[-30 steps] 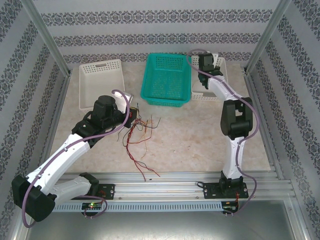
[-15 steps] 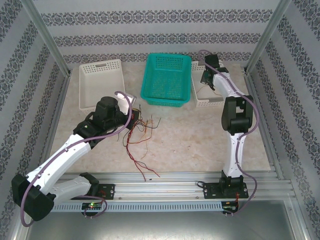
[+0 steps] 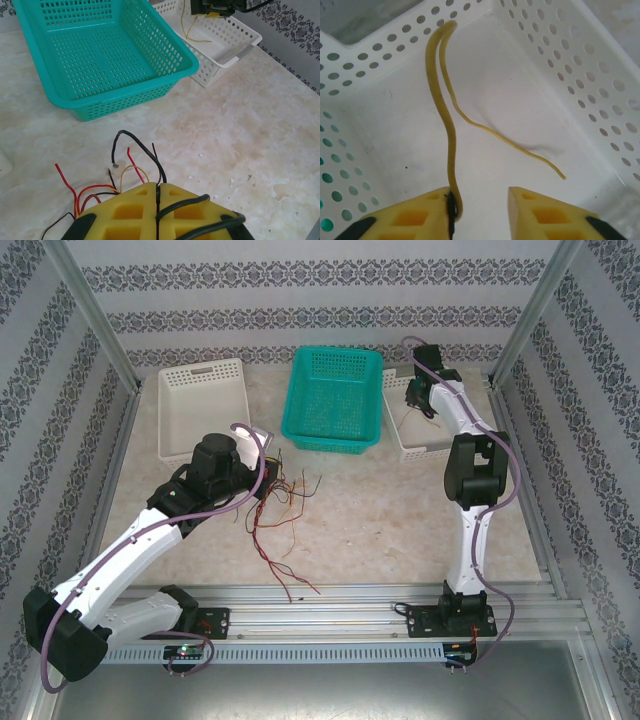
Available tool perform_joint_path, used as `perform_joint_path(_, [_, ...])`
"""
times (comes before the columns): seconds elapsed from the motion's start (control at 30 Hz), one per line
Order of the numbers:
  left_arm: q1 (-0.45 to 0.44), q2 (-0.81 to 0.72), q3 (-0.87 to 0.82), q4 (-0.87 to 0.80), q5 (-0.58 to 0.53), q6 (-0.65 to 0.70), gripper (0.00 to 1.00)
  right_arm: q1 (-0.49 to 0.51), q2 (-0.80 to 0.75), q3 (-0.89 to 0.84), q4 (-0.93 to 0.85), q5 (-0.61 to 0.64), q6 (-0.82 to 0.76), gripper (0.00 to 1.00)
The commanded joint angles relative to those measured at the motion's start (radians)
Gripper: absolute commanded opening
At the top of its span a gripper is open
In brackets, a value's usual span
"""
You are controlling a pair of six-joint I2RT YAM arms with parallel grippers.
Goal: Untangle the cables
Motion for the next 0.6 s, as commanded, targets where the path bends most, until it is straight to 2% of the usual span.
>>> perform_joint_path(0.0, [-0.013, -0.01, -0.01, 0.009, -0.01, 0.025, 0.0, -0.001, -0.025, 0.025, -0.047, 0.004, 0.01, 0.38])
perform_joint_path(0.23, [-0.012, -0.014, -0.009, 0.007, -0.008, 0.026, 0.0, -0.005, -0.074, 0.022, -0.065, 0.0, 0.007, 0.53])
perform_joint_path(0.43, [-0.013, -0.021, -0.01, 0.007, -0.009, 0.026, 0.0, -0.006, -0.141, -0.016, -0.074, -0.028, 0.02, 0.61])
perform_joint_path(0.57, [-0.013, -0.021, -0.01, 0.007, -0.01, 0.026, 0.0, 0.012, -0.268, -0.094, -0.019, -0.099, 0.027, 0.63])
